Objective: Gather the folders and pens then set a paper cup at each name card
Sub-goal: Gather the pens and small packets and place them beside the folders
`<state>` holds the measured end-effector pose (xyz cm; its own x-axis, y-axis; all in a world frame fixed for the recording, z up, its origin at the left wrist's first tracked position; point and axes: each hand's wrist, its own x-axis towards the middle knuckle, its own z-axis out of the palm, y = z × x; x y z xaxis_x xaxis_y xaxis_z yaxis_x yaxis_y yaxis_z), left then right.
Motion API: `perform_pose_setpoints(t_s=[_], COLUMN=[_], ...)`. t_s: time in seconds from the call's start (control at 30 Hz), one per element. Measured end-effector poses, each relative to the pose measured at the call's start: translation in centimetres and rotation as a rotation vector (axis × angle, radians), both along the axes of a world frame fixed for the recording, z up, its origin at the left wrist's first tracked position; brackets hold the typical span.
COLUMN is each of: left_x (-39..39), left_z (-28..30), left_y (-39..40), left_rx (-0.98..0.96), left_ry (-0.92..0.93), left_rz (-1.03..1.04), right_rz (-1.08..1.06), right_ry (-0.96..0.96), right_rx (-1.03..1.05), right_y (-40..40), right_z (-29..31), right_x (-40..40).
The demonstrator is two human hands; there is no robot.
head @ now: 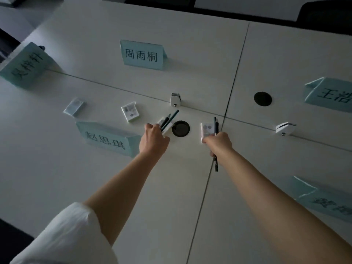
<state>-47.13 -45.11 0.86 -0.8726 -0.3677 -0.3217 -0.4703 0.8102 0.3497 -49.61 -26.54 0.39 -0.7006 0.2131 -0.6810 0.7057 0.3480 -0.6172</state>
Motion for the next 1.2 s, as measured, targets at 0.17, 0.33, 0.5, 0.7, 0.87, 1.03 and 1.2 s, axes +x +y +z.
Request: perform_pose_setpoints(t_s=[0.17,0.33,0.5,0.7,0.87,1.03,1.2], left_x=[-4.3,-6.3,-6.3,-5.9,-7.9,-11.4,-10.8], left_z=[-2.2,-4.1,-5.4,-5.2,-2.1,1.5,1.2], left_y=[-2.1,-2.7,-2.8,-3.0,-5.9,-13.1,-22.0], left_rx=[-0.035,-0.125,-0.11,-0.015,-0.019,-0.073,-0.15], left_ry=[-0.157,-0.211,-0.213,-0.189,-0.067,0.047,0.03], left_rz=[-0.026,-0.142,-0.164,-0.113,-0.175,-0.173,-0.095], right_rz=[0.015,0.105,0.164,0.19,0.271,0.444,0.707], right_ry=[-0.045,-0.03,-0.053,-0.058,0.035,0.141,0.201], right_rx=[0.266,0.471,0.588,0.618,0.574,0.492,0.387], right_y=[-1.6,-2.4,-2.9,-3.7,-8.0,-15.6,-24.5], right_z=[-2.5,-4.0,-4.6,-3.6,-0.5,2.1,2.5], right_x=[-2.5,-3.4,-3.5,-3.4,-5.1,-7.6,-7.9])
